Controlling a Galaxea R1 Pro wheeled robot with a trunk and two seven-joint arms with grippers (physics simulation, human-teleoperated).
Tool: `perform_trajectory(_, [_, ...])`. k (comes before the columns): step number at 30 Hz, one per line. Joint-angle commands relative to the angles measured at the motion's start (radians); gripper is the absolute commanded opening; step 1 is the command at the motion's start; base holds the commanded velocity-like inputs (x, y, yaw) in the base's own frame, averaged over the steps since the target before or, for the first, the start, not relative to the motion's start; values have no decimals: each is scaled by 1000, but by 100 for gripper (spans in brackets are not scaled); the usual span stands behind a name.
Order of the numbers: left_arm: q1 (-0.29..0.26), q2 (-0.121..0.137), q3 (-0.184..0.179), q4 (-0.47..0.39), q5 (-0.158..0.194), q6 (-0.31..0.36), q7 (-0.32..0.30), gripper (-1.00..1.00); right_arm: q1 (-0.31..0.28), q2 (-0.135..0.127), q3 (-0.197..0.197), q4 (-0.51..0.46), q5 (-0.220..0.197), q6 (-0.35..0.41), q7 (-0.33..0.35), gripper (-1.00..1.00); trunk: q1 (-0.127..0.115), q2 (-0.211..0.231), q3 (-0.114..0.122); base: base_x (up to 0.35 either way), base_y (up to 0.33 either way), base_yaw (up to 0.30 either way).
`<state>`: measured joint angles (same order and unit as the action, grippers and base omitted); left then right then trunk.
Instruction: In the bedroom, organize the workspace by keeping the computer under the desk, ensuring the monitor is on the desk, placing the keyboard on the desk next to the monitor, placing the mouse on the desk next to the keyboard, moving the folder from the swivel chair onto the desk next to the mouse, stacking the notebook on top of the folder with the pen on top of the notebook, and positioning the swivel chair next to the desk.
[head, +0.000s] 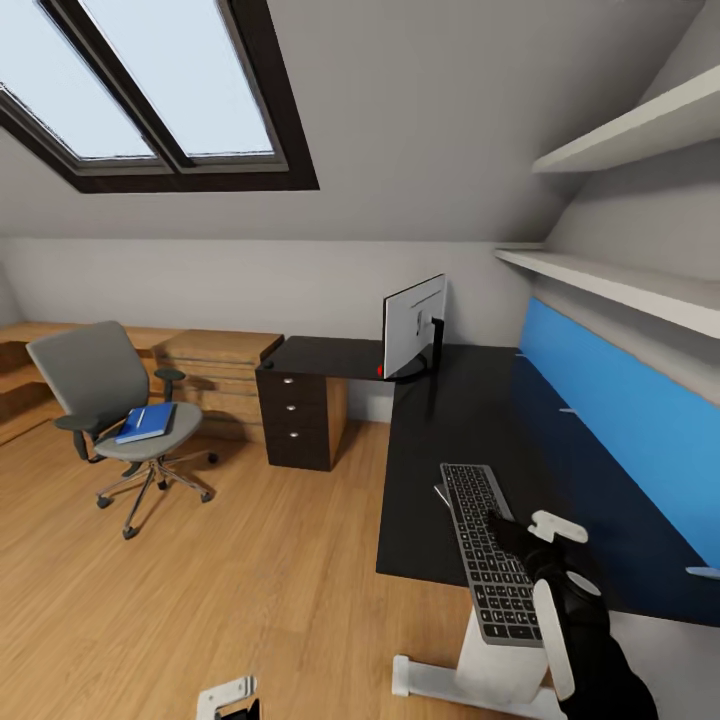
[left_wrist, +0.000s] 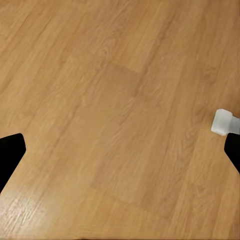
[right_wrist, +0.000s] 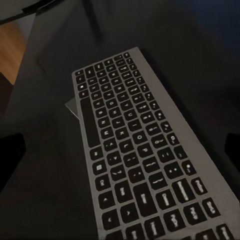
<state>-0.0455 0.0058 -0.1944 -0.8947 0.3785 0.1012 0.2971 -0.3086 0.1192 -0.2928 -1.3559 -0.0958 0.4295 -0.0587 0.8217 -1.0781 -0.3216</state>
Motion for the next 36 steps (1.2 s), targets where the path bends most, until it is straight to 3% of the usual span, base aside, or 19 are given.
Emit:
perform_trajectory(1, [0, 1, -3, -1, 5, 1, 7, 100, -1, 2, 0, -2, -10, 5, -6, 100, 0, -1, -1, 0, 0, 0])
perform_trajectory(5, [0, 3, -1, 0, 6, -44, 8, 100, 0, 7, 2, -18, -17, 8, -6, 100, 0, -1, -1, -193, 144, -13])
perform_trajectory(23, [0, 3, 0, 1, 5, -46, 11, 100, 0, 8, 3, -16, -22, 9, -6, 100, 0, -1, -15, -269, 200, -192])
perform_trajectory(29, [0, 3, 0, 3, 5, -46, 11, 100, 0, 7, 2, -11, -22, 11, -5, 100, 0, -1, -22, -288, 66, -147])
perform_trajectory(36, [0, 3, 0, 0, 7, -47, 12, 100, 0, 6, 1, -1, -50, 7, -3, 100, 0, -1, -23, -291, 3, -10])
